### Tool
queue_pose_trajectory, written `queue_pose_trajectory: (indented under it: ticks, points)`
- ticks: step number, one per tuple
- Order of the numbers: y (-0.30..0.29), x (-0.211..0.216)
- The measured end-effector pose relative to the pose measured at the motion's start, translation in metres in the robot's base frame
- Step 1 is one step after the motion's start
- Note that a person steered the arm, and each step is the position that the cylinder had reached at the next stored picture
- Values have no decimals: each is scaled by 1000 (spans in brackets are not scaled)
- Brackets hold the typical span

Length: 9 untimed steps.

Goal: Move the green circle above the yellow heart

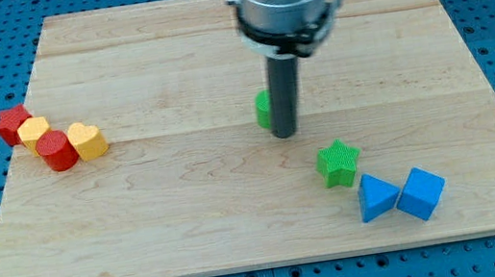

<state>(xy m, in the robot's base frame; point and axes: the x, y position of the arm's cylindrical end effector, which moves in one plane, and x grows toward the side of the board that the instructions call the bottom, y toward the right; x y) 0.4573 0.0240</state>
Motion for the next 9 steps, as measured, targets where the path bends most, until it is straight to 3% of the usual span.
queue_pose_trajectory:
  ticks: [1, 2, 4, 6, 7, 9]
  points:
    - [46, -1]
    - [56, -15]
    - [-75, -35]
    - [-24, -54]
    - [-60, -62]
    - [-193, -58]
